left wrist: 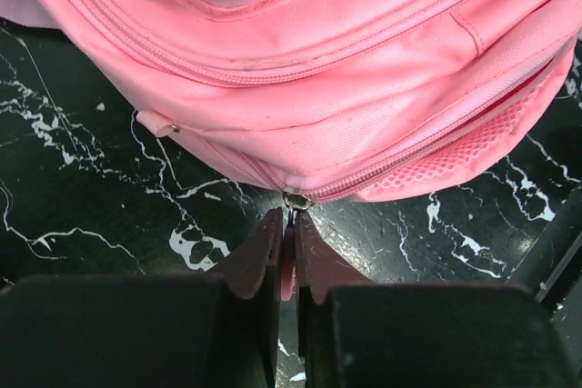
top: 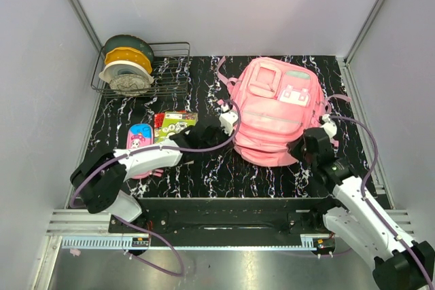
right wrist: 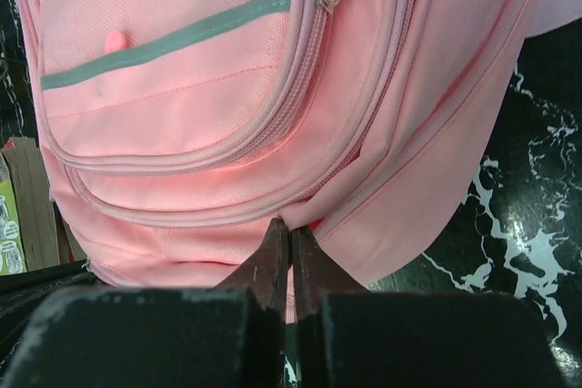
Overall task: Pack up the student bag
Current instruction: Unzip the student bag at the center of the board.
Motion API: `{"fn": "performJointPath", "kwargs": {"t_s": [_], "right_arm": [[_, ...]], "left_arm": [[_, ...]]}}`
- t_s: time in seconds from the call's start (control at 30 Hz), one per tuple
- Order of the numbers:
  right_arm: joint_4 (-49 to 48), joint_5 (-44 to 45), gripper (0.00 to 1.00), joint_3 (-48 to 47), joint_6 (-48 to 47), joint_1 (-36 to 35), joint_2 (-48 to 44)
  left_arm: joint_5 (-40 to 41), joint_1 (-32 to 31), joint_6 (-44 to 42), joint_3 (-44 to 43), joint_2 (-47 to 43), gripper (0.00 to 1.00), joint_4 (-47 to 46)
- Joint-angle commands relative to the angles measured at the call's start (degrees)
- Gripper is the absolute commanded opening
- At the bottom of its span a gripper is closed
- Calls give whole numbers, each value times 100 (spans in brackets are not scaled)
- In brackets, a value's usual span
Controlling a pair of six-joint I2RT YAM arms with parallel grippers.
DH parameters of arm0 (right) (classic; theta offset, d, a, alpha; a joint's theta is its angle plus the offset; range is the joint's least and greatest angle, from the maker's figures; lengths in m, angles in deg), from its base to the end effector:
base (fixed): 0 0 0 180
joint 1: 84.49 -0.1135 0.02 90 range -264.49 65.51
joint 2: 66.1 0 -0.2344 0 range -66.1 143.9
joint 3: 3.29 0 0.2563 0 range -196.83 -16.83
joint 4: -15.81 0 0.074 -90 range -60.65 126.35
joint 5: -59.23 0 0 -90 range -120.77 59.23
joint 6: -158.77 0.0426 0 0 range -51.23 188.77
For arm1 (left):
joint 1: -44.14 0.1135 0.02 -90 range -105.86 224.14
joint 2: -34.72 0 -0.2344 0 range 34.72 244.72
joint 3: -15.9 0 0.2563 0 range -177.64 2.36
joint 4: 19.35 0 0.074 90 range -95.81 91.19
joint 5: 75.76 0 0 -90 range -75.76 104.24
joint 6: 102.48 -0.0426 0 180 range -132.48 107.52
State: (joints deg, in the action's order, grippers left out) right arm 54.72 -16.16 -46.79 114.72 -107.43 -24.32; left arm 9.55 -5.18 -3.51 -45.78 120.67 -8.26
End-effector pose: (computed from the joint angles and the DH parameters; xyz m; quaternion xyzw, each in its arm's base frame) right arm 0.1821 0.0654 0.2077 0.2326 0.8593 0.1556 0.4282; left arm 0.2138 -0.2541 0.1746 0.3238 0.8268 -0.2551 0.3828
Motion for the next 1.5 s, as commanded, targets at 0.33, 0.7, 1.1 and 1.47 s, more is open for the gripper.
{"fn": "performJointPath", "kwargs": {"t_s": [0.33, 0.7, 1.1, 1.47], "right_arm": [[-1190, -2409, 88, 243, 1702, 369, -204], [-638, -2920, 85, 719, 2585, 369, -1181], [-1094, -2806, 81, 1220, 3402, 360, -1146], [-2123, -2454, 60, 1413, 3420, 360, -654]], "left_arm": [[-226, -499, 412, -801, 255, 0, 132], [-103, -745, 491, -1416, 554, 0, 228], [38, -895, 650, -1743, 730, 0, 290], [-137, -1071, 606, -1585, 818, 0, 114]]}}
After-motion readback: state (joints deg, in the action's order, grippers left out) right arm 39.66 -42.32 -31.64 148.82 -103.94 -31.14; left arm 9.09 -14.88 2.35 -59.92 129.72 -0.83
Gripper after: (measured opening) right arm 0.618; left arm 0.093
